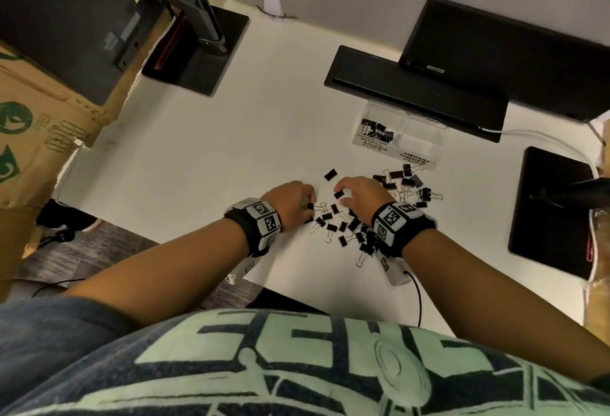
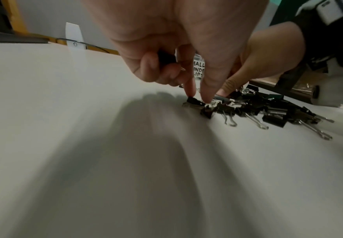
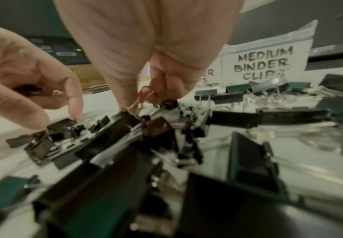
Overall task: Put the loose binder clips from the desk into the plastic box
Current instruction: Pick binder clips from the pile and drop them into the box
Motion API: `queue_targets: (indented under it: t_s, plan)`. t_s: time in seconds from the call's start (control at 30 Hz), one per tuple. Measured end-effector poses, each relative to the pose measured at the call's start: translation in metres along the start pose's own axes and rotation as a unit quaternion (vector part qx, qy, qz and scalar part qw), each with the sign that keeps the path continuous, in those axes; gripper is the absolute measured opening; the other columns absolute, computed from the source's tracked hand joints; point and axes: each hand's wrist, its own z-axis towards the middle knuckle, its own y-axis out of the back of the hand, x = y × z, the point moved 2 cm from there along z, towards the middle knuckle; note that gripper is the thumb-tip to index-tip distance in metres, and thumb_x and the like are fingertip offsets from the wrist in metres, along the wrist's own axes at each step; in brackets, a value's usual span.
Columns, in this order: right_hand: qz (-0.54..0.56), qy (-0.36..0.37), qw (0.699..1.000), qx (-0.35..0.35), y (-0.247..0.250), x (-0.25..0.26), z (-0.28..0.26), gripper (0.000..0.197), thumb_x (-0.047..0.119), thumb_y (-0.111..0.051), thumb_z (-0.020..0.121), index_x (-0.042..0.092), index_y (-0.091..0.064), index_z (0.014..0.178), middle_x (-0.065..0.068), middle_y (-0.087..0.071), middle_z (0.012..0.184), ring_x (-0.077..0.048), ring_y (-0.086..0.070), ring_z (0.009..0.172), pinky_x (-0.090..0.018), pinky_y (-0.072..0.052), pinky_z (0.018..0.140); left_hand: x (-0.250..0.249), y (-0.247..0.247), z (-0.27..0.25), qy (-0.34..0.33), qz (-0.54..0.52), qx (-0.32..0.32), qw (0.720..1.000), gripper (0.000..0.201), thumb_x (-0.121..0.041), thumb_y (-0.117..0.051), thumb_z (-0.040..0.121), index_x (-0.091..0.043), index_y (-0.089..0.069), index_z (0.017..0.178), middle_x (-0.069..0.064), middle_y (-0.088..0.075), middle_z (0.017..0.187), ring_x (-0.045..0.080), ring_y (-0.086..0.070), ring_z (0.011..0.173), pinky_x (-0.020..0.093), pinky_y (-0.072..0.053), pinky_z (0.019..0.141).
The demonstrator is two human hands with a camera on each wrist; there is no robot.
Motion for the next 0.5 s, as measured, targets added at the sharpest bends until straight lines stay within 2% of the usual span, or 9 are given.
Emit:
queue_targets:
  t_s: [0.13,0.3,0.43,0.5]
  plan:
    - [0.023,-0.032,0.998,-0.054,-0.001,-0.008,0.000,0.016,0.016,-0.062,0.089,0.012,-0.059,0.104,0.001,-0.046,0.093,-0.015,-0.049,0.079,-0.026,-0.040,0.070,-0.001,-0.006,0.002,0.005,-0.004,-0.005,1.000,0.026,-0.025,-0.059,0.088,-0.014,-0.056,0.112,0.008,-0.054,0.108,0.026,-0.058,0.093,0.034,-0.047,0.081]
    - [0.013,-0.035,0.996,-0.082,0.002,-0.011,-0.001,0.006,0.010,-0.058,0.088,0.007,-0.060,0.093,-0.001,-0.044,0.094,-0.017,-0.050,0.077,-0.031,-0.048,0.075,-0.005,-0.005,0.006,0.010,-0.027,-0.040,0.999,0.018,-0.018,-0.059,0.085,-0.013,-0.056,0.102,0.007,-0.050,0.108,0.026,-0.058,0.088,0.036,-0.051,0.079]
    - [0.019,-0.058,0.995,-0.080,0.003,-0.013,0.000,0.018,0.011,-0.056,0.089,0.006,-0.060,0.106,-0.008,-0.051,0.109,-0.019,-0.053,0.087,-0.031,-0.047,0.084,-0.010,-0.003,0.010,-0.002,-0.031,-0.051,0.998,0.007,-0.010,-0.055,0.084,-0.015,-0.054,0.090,0.005,-0.053,0.099,0.023,-0.054,0.082,0.034,-0.047,0.075]
    - [0.004,-0.065,0.996,-0.069,0.003,-0.012,0.001,0.018,0.012,-0.053,0.091,0.004,-0.061,0.105,-0.010,-0.049,0.113,-0.024,-0.057,0.092,-0.029,-0.045,0.080,-0.012,-0.001,0.011,0.000,-0.038,-0.047,0.998,0.009,-0.008,-0.052,0.084,-0.016,-0.051,0.086,0.006,-0.057,0.097,0.022,-0.054,0.082,0.034,-0.046,0.074]
